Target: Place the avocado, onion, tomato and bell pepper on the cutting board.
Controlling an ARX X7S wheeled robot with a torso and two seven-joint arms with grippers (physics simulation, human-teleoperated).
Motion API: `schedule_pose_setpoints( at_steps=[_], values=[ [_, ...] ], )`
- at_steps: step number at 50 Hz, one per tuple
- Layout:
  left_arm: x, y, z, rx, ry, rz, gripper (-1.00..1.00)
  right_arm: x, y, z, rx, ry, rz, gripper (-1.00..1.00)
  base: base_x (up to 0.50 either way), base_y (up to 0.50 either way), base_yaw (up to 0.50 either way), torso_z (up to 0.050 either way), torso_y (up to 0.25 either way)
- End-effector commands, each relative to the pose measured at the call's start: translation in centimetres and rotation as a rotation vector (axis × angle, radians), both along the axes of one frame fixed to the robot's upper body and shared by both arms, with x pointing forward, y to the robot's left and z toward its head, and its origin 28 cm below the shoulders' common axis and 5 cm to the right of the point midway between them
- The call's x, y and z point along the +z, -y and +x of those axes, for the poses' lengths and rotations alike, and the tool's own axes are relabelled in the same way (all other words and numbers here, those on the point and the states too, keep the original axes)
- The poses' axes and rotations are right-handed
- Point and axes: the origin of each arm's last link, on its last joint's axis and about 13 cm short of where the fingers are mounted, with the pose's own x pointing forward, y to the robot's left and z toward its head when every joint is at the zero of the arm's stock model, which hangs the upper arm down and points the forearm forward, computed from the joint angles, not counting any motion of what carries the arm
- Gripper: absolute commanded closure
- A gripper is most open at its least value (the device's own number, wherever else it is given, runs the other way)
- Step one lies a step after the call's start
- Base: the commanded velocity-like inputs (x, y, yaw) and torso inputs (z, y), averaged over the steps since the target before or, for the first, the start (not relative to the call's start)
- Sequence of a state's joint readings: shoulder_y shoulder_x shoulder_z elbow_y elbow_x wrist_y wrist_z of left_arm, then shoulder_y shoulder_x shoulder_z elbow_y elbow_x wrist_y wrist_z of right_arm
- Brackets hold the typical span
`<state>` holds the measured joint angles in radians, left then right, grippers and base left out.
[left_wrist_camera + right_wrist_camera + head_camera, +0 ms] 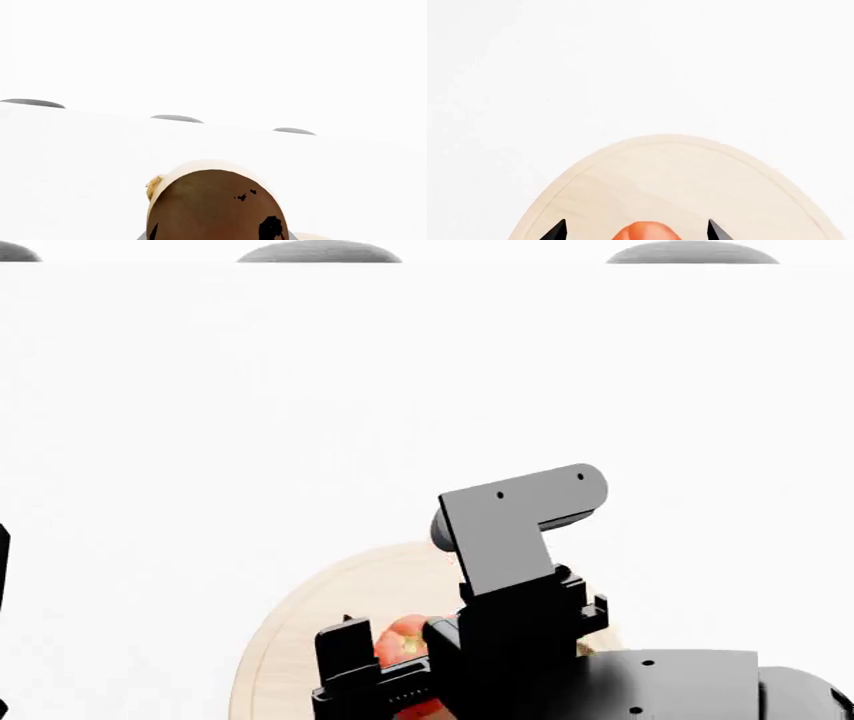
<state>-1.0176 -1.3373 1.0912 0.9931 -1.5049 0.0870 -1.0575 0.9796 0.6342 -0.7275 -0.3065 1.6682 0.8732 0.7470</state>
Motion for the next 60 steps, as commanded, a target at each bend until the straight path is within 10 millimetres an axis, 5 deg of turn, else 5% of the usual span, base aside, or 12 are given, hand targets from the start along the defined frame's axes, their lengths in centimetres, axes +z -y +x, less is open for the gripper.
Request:
schedule_pose_setpoints(
  at_steps=[1,10,15,25,60],
  values=[
    [0.2,0.1,0.0,-0.001,0.003,-0.024,1.00,3.3,0.2,-0.5,-0.003,0.111,0.015,-1.00,0.00,0.00,0.00,0.000,0.000],
    [0.3,0.0,0.1,-0.009,-0.004,-0.010,1.00,11.1,1.2,-3.0,-0.061,0.395,0.078,-1.00,0.00,0.00,0.00,0.000,0.000],
    [0.7,0.2,0.5,-0.045,-0.003,0.041,1.00,13.0,2.0,-4.4,-0.159,0.503,0.093,-1.00,0.00,0.00,0.00,0.000,0.000],
    [1.5,0.9,2.2,-0.163,-0.005,0.180,1.00,13.3,3.7,-6.4,-0.311,0.593,0.140,-1.00,0.00,0.00,0.00,0.000,0.000],
    [0.5,4.1,4.8,-0.549,-0.129,0.511,1.00,10.4,4.5,-7.6,-0.389,0.519,0.178,-1.00,0.00,0.00,0.00,0.000,0.000]
  ],
)
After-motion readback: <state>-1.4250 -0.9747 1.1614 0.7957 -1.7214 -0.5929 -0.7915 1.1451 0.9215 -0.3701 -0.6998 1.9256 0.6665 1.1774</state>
